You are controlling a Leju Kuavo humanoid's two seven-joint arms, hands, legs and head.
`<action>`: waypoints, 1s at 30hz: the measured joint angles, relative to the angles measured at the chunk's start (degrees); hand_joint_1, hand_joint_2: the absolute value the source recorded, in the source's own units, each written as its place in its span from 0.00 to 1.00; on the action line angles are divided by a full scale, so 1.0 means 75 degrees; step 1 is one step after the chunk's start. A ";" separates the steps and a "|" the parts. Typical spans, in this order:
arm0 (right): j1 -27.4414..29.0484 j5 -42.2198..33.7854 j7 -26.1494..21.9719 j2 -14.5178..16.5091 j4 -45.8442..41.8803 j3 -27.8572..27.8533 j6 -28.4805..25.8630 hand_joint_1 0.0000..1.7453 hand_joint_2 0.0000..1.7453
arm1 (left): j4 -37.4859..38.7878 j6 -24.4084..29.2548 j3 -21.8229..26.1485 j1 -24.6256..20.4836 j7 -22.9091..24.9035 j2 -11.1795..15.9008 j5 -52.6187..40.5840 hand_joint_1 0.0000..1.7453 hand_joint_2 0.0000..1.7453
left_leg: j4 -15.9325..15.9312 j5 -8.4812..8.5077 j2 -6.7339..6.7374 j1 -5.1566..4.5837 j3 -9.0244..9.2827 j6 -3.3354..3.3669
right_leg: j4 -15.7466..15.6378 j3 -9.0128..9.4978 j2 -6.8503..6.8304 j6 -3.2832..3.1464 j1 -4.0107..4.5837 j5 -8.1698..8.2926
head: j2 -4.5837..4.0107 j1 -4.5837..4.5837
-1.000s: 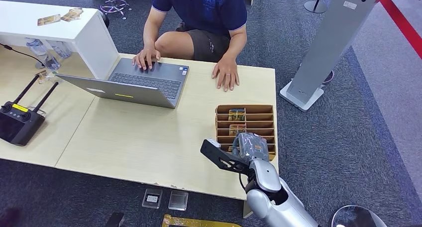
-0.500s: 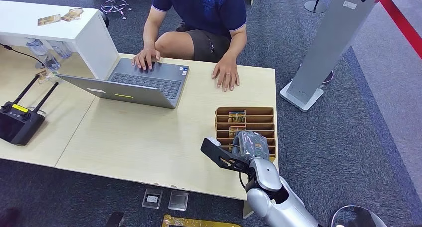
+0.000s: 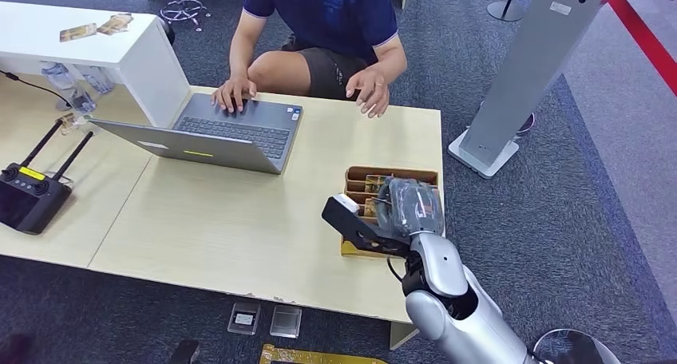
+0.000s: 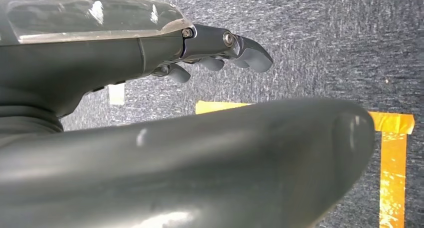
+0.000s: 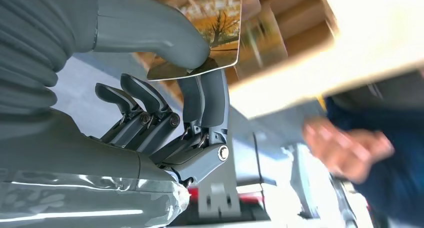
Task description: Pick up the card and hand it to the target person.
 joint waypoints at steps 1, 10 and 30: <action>-0.0144 0.0004 -0.0012 -0.0021 -0.0136 -0.0009 0.0001 1.00 1.00 | 0.0000 -0.0014 -0.0001 0.0000 -0.0015 0.0000 -0.0020 0.00 0.00 | 0.0000 0.0000 0.0000 0.0000 0.0000 0.0000 | 0.0000 0.0000 0.0000 0.0000 0.0000 0.0000 | 0.0000 0.0000; -0.1772 -0.0220 -0.0616 0.0092 0.0071 -0.0001 -0.0402 1.00 1.00 | 0.0000 -0.0113 -0.0044 -0.0019 -0.0047 0.0003 -0.0334 0.00 0.00 | 0.0000 0.0001 -0.0001 0.0000 -0.0006 -0.0001 | 0.0004 0.0001 -0.0001 0.0000 0.0000 0.0001 | 0.0000 -0.0003; -0.3603 -0.0187 -0.1987 0.1358 0.5593 0.0153 -0.1781 1.00 1.00 | 0.0003 -0.0125 -0.0175 -0.0172 0.0028 0.0066 -0.0470 0.00 0.00 | 0.0000 0.0007 -0.0007 0.0000 -0.0007 -0.0002 | 0.0004 0.0000 -0.0009 0.0001 0.0000 0.0001 | 0.0000 0.0001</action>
